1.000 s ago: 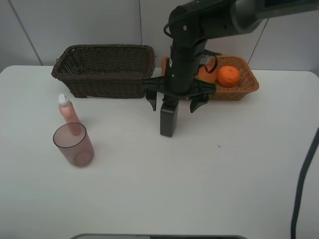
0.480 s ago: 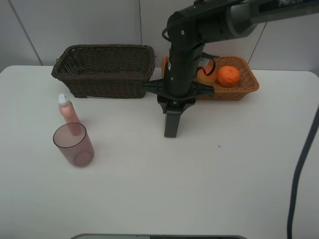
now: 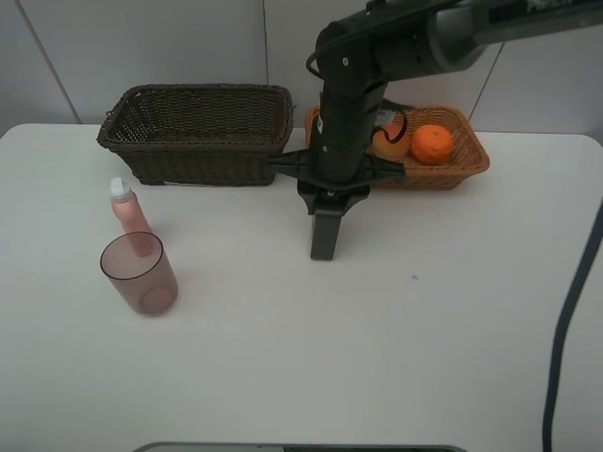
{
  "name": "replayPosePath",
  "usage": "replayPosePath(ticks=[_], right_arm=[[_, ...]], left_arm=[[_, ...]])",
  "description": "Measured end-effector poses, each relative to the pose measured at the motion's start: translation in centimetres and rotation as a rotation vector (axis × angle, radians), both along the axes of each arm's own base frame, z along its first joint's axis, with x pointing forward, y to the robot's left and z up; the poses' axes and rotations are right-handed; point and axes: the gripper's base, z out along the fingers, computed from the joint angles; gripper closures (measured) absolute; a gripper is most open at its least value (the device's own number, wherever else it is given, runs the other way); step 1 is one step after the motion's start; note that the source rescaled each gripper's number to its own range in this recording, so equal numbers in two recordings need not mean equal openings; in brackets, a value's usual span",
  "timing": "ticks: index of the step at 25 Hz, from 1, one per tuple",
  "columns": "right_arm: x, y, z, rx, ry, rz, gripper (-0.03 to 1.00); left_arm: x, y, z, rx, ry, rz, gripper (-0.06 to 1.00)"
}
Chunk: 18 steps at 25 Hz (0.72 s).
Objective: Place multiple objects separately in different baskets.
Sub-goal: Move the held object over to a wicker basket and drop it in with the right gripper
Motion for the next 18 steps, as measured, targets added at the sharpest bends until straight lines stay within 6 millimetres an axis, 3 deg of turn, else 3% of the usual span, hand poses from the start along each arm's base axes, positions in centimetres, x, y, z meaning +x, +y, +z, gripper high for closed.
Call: replayPosePath(ticks=[7,13,18], right_arm=[[0.2,0.5,1.0,0.005,-0.013,0.017,0.95],[0.2,2.7,6.1,-0.002,-0.067,0.262,0.95],[1.0,3.4,10.5,0.010,-0.145,0.362,0.95]], left_arm=[[0.0,0.0,0.0,0.000,0.000,0.000,-0.05],[0.0,0.0,0.0,0.000,0.000,0.000,-0.05],[0.0,0.0,0.0,0.000,0.000,0.000,-0.05]])
